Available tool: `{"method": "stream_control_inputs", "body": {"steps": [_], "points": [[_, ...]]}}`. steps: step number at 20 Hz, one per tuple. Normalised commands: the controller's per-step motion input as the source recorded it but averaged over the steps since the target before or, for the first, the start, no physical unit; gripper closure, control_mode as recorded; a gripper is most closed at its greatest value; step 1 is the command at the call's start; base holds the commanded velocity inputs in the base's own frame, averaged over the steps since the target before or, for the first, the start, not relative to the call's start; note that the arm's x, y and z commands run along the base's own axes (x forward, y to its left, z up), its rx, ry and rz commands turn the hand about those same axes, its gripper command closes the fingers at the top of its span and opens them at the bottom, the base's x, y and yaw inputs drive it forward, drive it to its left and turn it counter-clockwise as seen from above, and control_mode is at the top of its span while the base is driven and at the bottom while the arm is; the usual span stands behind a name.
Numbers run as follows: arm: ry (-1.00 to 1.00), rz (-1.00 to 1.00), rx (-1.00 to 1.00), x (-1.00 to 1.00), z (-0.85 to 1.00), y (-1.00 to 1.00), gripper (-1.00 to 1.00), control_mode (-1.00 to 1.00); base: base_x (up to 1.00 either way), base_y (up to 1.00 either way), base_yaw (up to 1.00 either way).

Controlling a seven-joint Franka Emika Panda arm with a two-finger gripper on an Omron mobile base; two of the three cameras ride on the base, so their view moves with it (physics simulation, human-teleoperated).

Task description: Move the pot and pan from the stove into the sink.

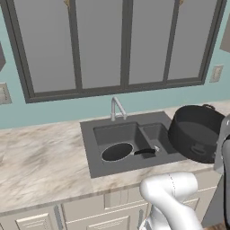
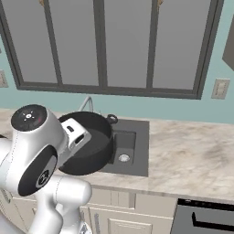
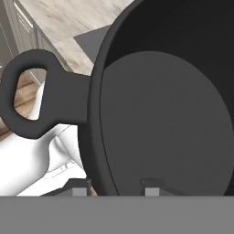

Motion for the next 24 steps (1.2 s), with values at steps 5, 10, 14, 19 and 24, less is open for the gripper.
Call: {"method": "stream_control_inputs", "body": {"steps": [5, 10, 14, 19, 24], "points": [[0.01, 0.0, 0.0, 0.11, 0.0, 0.02, 1.0, -1.0, 0.0, 0.0, 0.0], [0.03, -0.01, 0.0, 0.61, -0.03, 0.12, 1.0, -1.0, 0.0, 0.0, 0.0], [0.02, 0.0, 0.0, 0.55, -0.01, 0.13, 1.0, -1.0, 0.0, 0.0, 0.0], [0.01, 0.0, 0.0, 0.33, -0.02, 0.09, 1.0, -1.0, 0.0, 0.0, 0.0], [0.0, 0.0, -0.01, 0.1, -0.11, 0.04, 1.0, -1.0, 0.0, 0.0, 0.0]]}}
